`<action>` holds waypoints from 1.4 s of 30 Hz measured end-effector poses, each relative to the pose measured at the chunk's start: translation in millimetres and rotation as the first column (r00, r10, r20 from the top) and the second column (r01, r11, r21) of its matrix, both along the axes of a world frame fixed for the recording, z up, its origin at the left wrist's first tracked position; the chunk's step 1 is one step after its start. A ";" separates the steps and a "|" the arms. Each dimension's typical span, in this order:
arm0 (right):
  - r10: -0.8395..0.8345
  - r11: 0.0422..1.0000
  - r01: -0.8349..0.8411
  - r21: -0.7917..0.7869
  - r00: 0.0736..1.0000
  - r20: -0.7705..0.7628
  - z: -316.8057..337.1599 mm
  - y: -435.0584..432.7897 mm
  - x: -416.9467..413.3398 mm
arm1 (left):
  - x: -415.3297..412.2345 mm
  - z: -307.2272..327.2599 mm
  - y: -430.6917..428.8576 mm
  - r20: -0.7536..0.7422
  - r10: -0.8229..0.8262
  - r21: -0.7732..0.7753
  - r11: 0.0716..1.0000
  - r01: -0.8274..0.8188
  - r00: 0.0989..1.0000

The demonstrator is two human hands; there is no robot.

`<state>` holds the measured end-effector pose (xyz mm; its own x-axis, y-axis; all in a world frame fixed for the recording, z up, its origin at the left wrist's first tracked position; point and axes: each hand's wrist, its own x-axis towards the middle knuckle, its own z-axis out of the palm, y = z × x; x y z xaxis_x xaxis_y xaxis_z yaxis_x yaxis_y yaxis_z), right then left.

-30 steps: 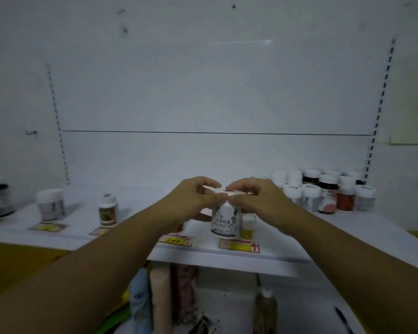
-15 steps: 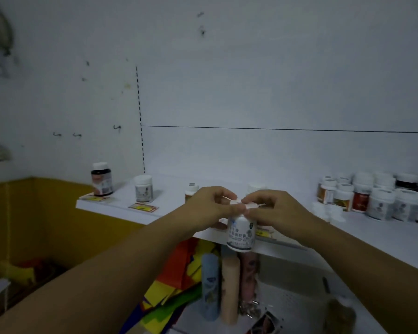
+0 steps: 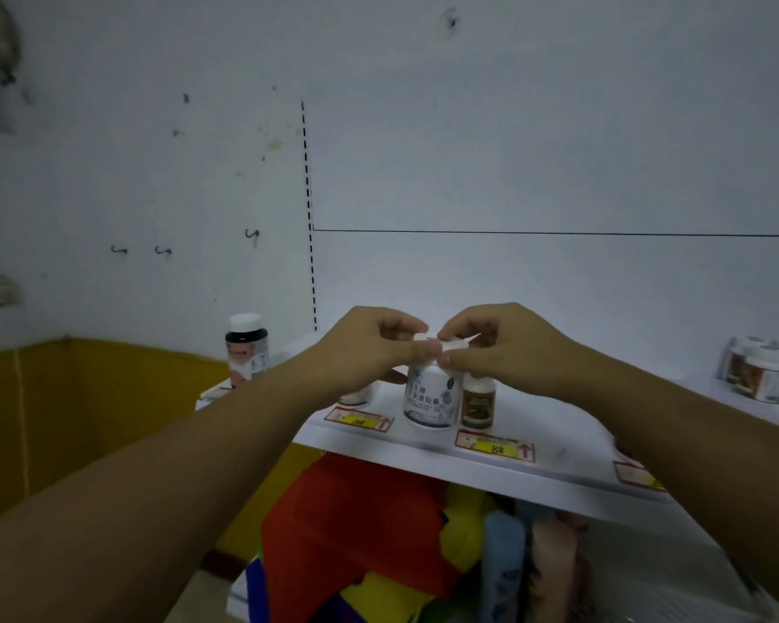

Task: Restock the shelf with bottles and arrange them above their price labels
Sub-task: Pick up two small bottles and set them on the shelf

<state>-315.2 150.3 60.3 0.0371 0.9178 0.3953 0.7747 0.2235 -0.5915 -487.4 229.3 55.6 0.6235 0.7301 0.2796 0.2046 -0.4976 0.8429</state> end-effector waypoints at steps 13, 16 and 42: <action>-0.051 0.997 0.062 -0.036 0.969 0.240 -2.3 99.8 -10.0 | 4.8 13.4 80.8 -0.435 0.312 0.530 0.847 -0.040 0.845; -0.049 0.994 0.076 -0.079 0.952 0.303 -10.9 121.9 -13.9 | 7.9 8.2 94.7 -0.491 0.336 0.567 0.824 0.002 0.804; -0.414 0.714 0.697 -0.071 0.502 0.759 -25.0 25.3 6.6 | 98.8 9.8 107.7 -0.762 0.244 0.572 0.688 0.446 0.600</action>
<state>-308.7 175.6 35.2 0.4552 0.8631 0.2186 0.8478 -0.4952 0.1899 -388.6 337.0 65.4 0.8857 0.4635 0.0281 0.4603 -0.8684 -0.1844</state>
